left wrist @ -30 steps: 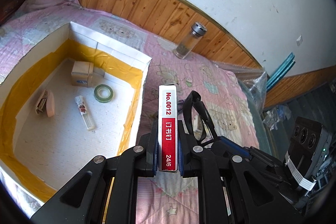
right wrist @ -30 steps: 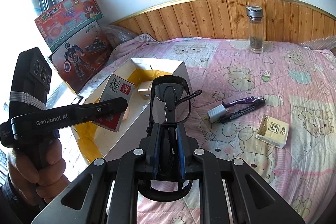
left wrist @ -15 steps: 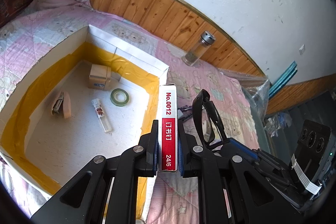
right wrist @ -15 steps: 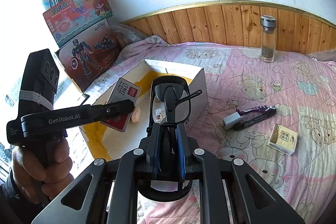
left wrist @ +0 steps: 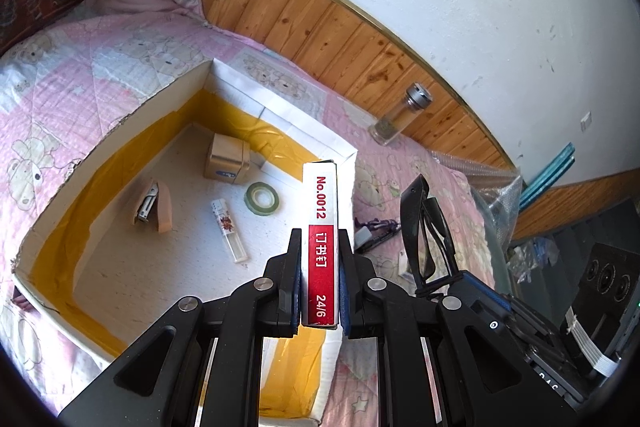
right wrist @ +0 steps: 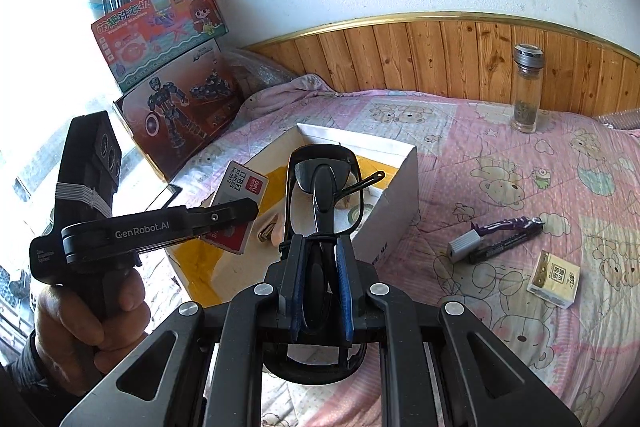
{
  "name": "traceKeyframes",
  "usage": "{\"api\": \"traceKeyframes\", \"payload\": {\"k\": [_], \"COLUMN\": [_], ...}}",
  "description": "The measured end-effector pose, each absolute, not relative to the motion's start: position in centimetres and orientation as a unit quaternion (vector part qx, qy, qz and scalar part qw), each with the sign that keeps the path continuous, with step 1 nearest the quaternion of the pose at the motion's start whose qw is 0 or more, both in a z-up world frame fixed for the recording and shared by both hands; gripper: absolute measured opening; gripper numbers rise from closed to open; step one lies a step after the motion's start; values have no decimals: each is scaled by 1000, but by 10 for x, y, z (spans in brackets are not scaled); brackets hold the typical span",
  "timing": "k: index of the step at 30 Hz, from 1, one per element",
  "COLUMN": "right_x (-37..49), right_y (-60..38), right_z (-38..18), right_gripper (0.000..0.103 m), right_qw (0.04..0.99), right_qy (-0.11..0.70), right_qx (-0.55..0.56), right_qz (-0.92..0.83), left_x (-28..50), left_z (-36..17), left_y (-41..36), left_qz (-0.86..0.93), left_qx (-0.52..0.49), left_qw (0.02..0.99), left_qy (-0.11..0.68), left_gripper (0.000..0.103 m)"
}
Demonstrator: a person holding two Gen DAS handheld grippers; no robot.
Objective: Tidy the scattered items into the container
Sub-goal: 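Move both held items over the box interior and lower them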
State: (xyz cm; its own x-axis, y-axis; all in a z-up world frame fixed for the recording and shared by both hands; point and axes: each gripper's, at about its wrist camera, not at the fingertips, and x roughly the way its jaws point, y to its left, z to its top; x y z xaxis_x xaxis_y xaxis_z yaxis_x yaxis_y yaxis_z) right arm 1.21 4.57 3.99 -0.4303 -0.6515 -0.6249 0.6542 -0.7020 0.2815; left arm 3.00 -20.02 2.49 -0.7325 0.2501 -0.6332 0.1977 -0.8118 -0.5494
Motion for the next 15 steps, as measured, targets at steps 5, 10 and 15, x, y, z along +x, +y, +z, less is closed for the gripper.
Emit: {"api": "traceKeyframes", "payload": {"k": [5, 10, 15], "right_x": [14, 17, 18], "right_y": [34, 18, 4], "right_z": [41, 44, 43], "right_gripper": [16, 16, 16], "right_qw": [393, 402, 407], "right_qy": [0, 1, 3], "right_qx": [369, 369, 371], "right_qz": [-842, -838, -835], "left_x": [32, 34, 37], "left_z": [26, 23, 20], "left_y": [-213, -228, -242], "left_qz": [877, 874, 869], "left_qx": [-360, -358, -357], "left_qw": [4, -10, -23], "left_qy": [-318, -330, -342], "left_gripper": [14, 14, 14]}}
